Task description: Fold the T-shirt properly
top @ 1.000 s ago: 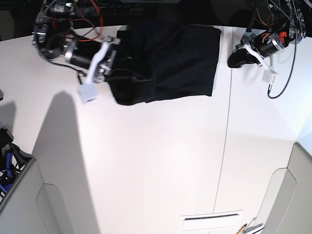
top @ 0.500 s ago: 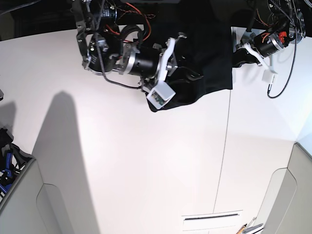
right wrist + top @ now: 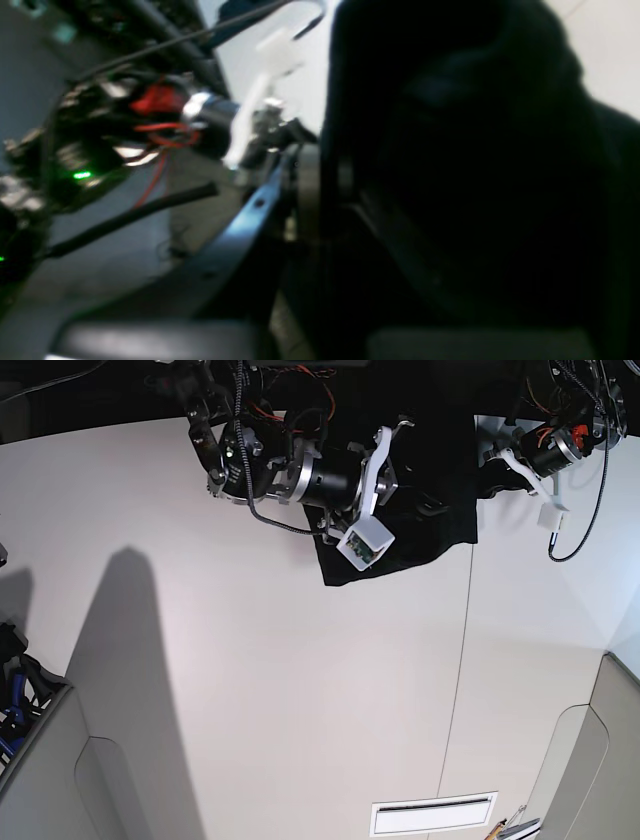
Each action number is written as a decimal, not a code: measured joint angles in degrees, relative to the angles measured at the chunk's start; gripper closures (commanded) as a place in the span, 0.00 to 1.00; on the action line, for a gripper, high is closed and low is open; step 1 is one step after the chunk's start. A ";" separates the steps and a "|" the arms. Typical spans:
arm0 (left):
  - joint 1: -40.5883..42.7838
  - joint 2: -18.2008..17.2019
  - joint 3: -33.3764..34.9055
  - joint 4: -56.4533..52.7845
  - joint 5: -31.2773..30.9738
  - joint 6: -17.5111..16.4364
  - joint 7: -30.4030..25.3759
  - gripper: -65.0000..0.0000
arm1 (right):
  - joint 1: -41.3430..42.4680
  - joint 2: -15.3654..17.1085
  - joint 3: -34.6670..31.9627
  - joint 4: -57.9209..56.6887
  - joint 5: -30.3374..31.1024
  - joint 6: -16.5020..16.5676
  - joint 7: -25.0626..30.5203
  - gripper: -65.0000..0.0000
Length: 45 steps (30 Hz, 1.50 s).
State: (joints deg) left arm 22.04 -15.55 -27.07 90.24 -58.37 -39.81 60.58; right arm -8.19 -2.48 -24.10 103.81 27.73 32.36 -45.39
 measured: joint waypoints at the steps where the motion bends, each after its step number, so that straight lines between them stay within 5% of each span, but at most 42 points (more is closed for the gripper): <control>1: 0.00 0.00 0.00 0.00 0.00 0.00 0.00 1.00 | 0.00 -0.26 0.00 -0.02 -1.33 -0.02 0.00 1.00; 13: 0.00 0.02 0.00 0.00 -0.02 0.00 0.00 1.00 | 0.00 -3.45 -0.02 -4.26 -1.81 -0.46 0.35 0.99; 16: 0.02 0.00 0.00 0.00 -0.02 0.00 0.00 1.00 | -0.02 -3.63 -0.02 -4.37 1.25 -0.61 0.33 0.67; 18: 0.00 0.02 0.00 0.00 -0.02 0.00 0.02 1.00 | -0.02 -3.80 -0.02 -4.35 4.37 -0.61 0.37 0.55; 32: 0.00 0.00 0.00 0.00 -0.02 0.00 0.00 1.00 | 1.57 -3.89 -3.10 -4.35 13.79 -0.59 0.13 0.55; 38: 0.00 0.00 0.00 0.00 -0.02 0.00 0.00 1.00 | 4.09 -4.26 -3.67 -4.28 24.20 0.28 -10.82 0.55; 45: 0.00 0.00 0.00 0.00 -0.04 0.00 0.00 1.00 | 8.44 -4.50 -3.69 -4.22 23.32 0.48 -11.50 0.55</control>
State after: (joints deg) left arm 22.04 -15.55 -27.07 90.24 -58.41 -39.81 60.58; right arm 0.25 -6.98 -27.79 99.59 51.05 32.84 -56.88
